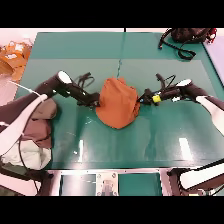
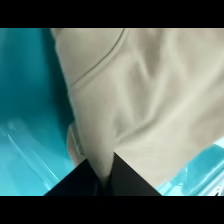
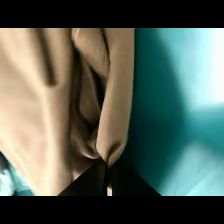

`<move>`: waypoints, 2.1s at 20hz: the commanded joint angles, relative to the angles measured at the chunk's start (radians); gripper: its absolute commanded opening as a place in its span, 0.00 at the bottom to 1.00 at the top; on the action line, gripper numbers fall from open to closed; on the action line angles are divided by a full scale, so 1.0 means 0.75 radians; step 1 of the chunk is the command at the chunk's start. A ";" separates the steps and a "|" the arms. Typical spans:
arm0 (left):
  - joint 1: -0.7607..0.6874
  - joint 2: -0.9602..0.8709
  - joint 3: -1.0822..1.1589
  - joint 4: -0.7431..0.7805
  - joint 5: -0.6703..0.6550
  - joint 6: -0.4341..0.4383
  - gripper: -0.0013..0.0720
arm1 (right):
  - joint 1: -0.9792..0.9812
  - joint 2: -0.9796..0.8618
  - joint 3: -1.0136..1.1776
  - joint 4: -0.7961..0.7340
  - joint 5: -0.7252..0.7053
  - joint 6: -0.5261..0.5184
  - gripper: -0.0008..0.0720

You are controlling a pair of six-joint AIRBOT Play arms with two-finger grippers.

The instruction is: Fold the shirts.

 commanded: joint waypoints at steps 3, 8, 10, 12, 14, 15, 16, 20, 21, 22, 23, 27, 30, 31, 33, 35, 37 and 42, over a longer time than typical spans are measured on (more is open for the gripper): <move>0.115 0.272 0.190 0.081 -0.119 -0.062 0.05 | -0.204 0.336 0.192 0.018 0.166 -0.015 0.03; 0.115 0.563 0.582 0.076 -0.146 -0.168 0.06 | -0.365 0.804 0.389 0.018 0.175 0.004 0.03; 0.115 0.640 0.732 0.077 -0.161 -0.167 0.06 | -0.396 0.938 0.436 0.018 0.175 0.063 0.03; 0.115 0.682 0.835 0.117 -0.183 -0.160 0.06 | -0.398 1.038 0.446 0.016 0.179 0.100 0.03; 0.115 0.687 0.861 0.164 -0.205 -0.145 0.06 | -0.397 1.090 0.445 0.016 0.201 0.125 0.03; 0.115 0.674 0.860 0.200 -0.229 -0.134 0.06 | -0.397 1.096 0.444 0.016 0.220 0.126 0.03; 0.115 0.649 0.859 0.223 -0.263 -0.124 0.06 | -0.396 1.096 0.429 0.012 0.234 0.139 0.03; 0.115 0.444 0.849 0.230 -0.299 -0.081 0.06 | -0.359 1.033 0.192 0.002 0.109 0.121 0.03; 0.115 0.368 0.816 0.228 -0.296 -0.081 0.06 | -0.321 0.986 0.098 -0.008 0.029 0.088 0.03; 0.115 0.296 0.771 0.228 -0.283 -0.080 0.06 | -0.282 0.925 0.017 -0.009 -0.050 0.049 0.03; 0.115 0.213 0.723 0.227 -0.251 -0.070 0.06 | -0.235 0.833 -0.052 -0.009 -0.133 0.004 0.03; 0.115 -0.153 0.572 0.153 0.013 0.014 0.06 | -0.096 0.352 -0.091 -0.006 -0.343 -0.057 0.03; 0.115 -0.341 0.572 0.074 0.083 0.014 0.06 | -0.072 0.063 -0.010 -0.002 -0.366 -0.057 0.03; 0.116 -0.364 0.573 0.082 0.099 0.014 0.36 | -0.074 0.011 0.022 -0.003 -0.365 -0.057 0.03; 0.140 -0.364 0.588 0.094 0.091 0.013 0.89 | -0.099 -0.007 0.079 -0.006 -0.363 -0.057 0.31; 0.197 -0.364 0.664 0.123 -0.051 0.013 0.89 | -0.166 0.011 0.173 -0.059 -0.268 -0.048 0.44; 0.261 -0.364 0.723 0.150 -0.250 0.012 0.89 | -0.274 0.055 0.231 -0.174 -0.135 0.044 0.44; 0.348 -0.365 0.665 0.160 -0.360 -0.011 0.89 | -0.492 0.215 -0.017 -0.340 -0.043 0.160 0.46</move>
